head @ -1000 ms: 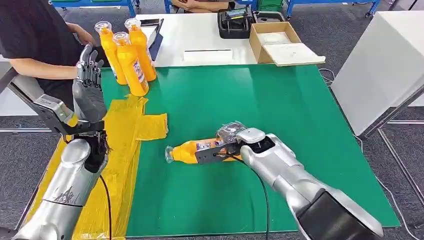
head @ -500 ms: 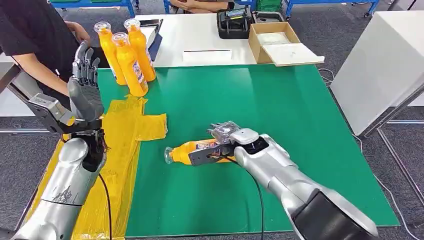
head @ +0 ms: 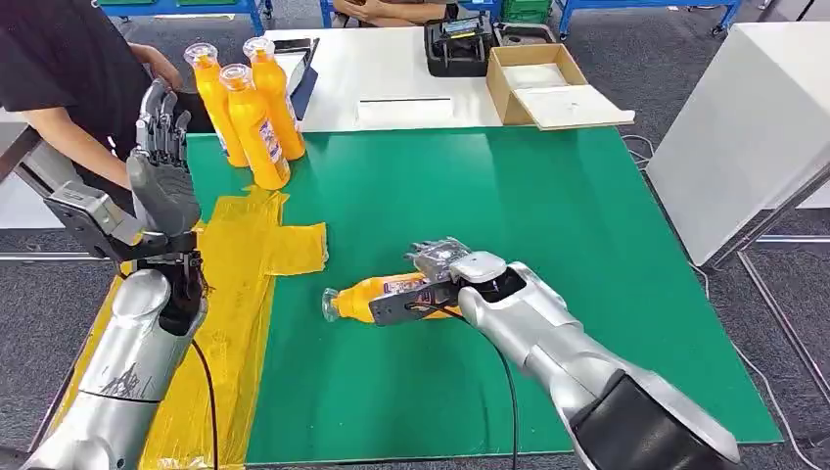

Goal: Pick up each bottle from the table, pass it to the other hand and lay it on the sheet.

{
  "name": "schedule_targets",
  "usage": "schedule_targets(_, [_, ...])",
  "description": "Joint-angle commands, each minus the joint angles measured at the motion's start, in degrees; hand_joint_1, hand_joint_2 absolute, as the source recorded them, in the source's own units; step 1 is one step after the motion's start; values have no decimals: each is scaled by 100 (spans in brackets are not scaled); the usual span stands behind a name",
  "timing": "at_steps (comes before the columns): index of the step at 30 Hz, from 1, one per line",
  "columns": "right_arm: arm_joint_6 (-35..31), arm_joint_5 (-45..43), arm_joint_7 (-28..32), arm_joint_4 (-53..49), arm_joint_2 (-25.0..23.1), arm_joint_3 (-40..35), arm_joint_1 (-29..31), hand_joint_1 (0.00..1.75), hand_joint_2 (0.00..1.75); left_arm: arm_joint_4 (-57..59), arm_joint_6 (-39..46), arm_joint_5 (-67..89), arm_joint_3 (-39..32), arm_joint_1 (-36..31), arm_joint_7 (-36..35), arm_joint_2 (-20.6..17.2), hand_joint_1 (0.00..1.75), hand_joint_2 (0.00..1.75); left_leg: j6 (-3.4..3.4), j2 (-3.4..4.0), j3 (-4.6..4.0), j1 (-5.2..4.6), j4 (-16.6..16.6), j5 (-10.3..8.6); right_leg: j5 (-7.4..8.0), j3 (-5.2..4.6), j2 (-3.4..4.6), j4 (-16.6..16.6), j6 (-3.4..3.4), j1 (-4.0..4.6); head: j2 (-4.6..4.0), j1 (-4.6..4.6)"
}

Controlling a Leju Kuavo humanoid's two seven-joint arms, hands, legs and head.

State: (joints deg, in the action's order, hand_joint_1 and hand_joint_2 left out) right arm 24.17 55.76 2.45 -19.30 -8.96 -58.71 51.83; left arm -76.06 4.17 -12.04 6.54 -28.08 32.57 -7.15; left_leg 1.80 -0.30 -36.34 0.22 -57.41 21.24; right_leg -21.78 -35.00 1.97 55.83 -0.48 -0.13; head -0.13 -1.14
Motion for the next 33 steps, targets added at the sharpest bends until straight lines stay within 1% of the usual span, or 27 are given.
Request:
schedule_targets(1, [140, 4, 40, 382, 11, -239, -360, 0, 175, 171, 2, -12, -86, -140, -29, 140, 0, 0, -12, -22, -5, 3, 9, -8, 1, 5, -39, -12, 1, 4, 0, 0])
schedule_targets(3, [140, 4, 40, 382, 11, -239, -360, 0, 175, 171, 2, -12, -86, -140, -29, 140, 0, 0, -8, -16, 0, 4, 4, -3, -1, 7, -27, -8, 0, 5, 0, 0])
schedule_targets(4, [137, 2, 46, 379, 10, -239, -366, 0, 175, 167, 4, -13, -92, -141, -30, 134, 0, 0, -11, -22, -5, 3, 8, -7, 1, 5, -38, -12, 1, 4, 0, 0])
schedule_targets(5, [119, -27, 49, 369, 13, -208, -368, 0, 175, 150, 4, -13, -95, -132, -30, 129, 0, 0, -8, -15, 0, 5, 4, -2, -1, 8, -26, -7, 0, 5, 0, 0])
schedule_targets(6, [28, -83, 10, 332, 16, -132, -346, 0, 175, 134, 11, -13, -106, -112, -31, 120, 0, 0, -11, -22, -6, 4, 9, -8, 2, 4, -38, -13, 1, 5, 0, 0])
schedule_targets(7, [-3, -136, 21, 312, 15, -70, -320, 0, 175, 132, 9, -14, -110, -96, -31, 114, 0, 0, -8, -16, 0, 4, 5, -3, 0, 7, -27, -8, 1, 5, 0, 0])
schedule_targets(8, [15, -187, 28, 305, 18, -18, -279, 0, 175, 136, 9, -14, -116, -85, -31, 114, 0, 0, -11, -20, -8, 2, 8, -8, 3, 0, -38, -11, 2, 3, 0, 0])
schedule_targets(9, [5, -268, -2, 289, 29, 75, -233, 0, 0, 154, 10, -14, -126, -81, -31, 124, 0, 0, -9, -15, -3, 3, 4, -4, 0, 4, -27, -6, 1, 4, 0, 0])
schedule_targets(11, [-57, -276, -61, 260, 30, 107, -158, 0, 0, 159, 10, -14, -133, -70, -31, 123, 0, 0, -8, -13, -3, 2, 3, -3, -1, 3, -25, -5, 1, 3, 0, 0])
schedule_targets(12, [-309, -405, -166, 198, 15, 297, -115, 0, 0, 109, 4, 23, -147, -33, -23, 118, 0, 0, -11, -16, -12, -1, 6, -8, 3, -5, -34, -6, 2, 0, 0, 0])
schedule_targets(14, [-672, -475, -266, 74, 18, 447, 13, 0, 0, 12, 2, 60, -194, 72, -22, 122, 0, 0, -11, -14, -14, -1, 4, -7, 2, -7, -32, -4, 2, 0, 0, -2])
schedule_targets(15, [-1113, -730, -364, -107, 43, 805, 62, 0, 0, -90, -15, 104, -233, 191, -16, 112, 0, 0, -12, -10, -19, -3, 3, -7, 3, -13, -29, -1, 2, -2, 0, 0])
schedule_targets(16, [-1341, -900, -324, -253, 99, 1030, 117, 0, 0, -169, -34, 131, -277, 317, -9, 101, 0, 0, -9, -1, -19, -4, -1, -5, 4, -16, -16, 4, 1, -4, 0, -4])
schedule_targets(17, [-2496, -1410, 21, -815, 277, 1698, 23, 0, 0, -249, -85, 185, -308, 471, 16, 71, 0, 0, -11, -8, -29, -5, -2, -8, 4, -24, -26, 5, 1, -4, 0, 2])
schedule_targets(18, [-2318, -1570, 75, -1432, 590, 1830, 69, 0, 0, -346, -162, 226, -383, 627, 45, 70, 0, 0, -8, -4, -42, -8, -3, -13, 2, -35, -18, 10, 2, -9, 0, 2])
schedule_targets(19, [-2160, -1668, -19, -1975, 798, 1958, -18, 0, 0, -382, -204, 242, -442, 687, 67, 86, 0, 0, -14, -3, -61, -12, -4, -22, 4, -51, -22, 14, 3, -13, 0, 0])
schedule_targets(20, [-2004, -1666, -143, -2415, 989, 2011, -110, 0, 0, -416, -235, 268, -474, 720, 80, 92, 0, 0, -6, 1, -83, -5, -5, -29, 20, -70, -9, 11, -2, -7, 0, 4])
schedule_targets(21, [-1976, -1655, -164, -2480, 1033, 2018, -118, 0, 0, -419, -237, 268, -483, 718, 80, 89, 0, 0, -5, 4, -98, -7, -12, -26, 22, -85, -12, 17, 6, -8, 0, -4])
schedule_targets(22, [-1977, -1692, -122, -2558, 1072, 2048, -145, 0, 0, -427, -238, 270, -489, 710, 77, 64, 0, 0, -2, -5, -114, -7, -4, -38, 37, -105, -16, 9, -6, -9, 0, -7])
schedule_targets(24, [-2015, -1692, -81, -2613, 1096, 2043, -190, 0, 0, -415, -255, 267, -503, 687, 50, 6, 0, 0, -6, -28, -119, -2, -12, -35, 21, -98, -49, 9, -4, -3, 0, 2])
schedule_targets(25, [-2103, -1740, -22, -2702, 1116, 2083, -262, 0, 0, -405, -258, 264, -501, 679, 45, -14, 0, 0, -3, -28, -120, -2, -9, -39, 23, -101, -42, 9, -5, -4, 0, 0])
schedule_targets(26, [-2103, -1743, -23, -2736, 1132, 2070, -302, 0, 0, -393, -265, 256, -499, 671, 39, -24, 0, 0, -5, -38, -117, -5, -11, -35, 16, -96, -56, 12, -3, -7, 0, 2])
schedule_targets(29, [-2112, -1745, -20, -2773, 1141, 2052, -361, 0, 0, -374, -265, 256, -488, 663, 39, -34, 0, 0, -2, -22, -142, -3, -5, -39, 30, -120, -30, 6, -6, -5, 0, 0])
schedule_targets(30, [-2101, -1731, -27, -2817, 1163, 2003, -427, 0, 175, -320, -285, 238, -442, 629, 33, -69, 0, 0, -6, -26, -135, -4, -7, -34, 23, -113, -39, 9, -6, -6, 0, 0])
schedule_targets(32, [-1972, -1587, -96, -2751, 1195, 1823, -491, 0, 175, -270, -300, 212, -402, 578, 32, -71, 0, 0, -8, -33, -138, -3, -7, -36, 22, -114, -47, 9, -8, -4, 0, 0])
schedule_targets(33, [-1886, -1522, -134, -2638, 1180, 1732, -515, 0, 175, -228, -303, 200, -373, 536, 29, -65, 0, 0, -4, -30, -145, 0, -4, -40, 29, -123, -38, 5, -8, -2, 0, 0])
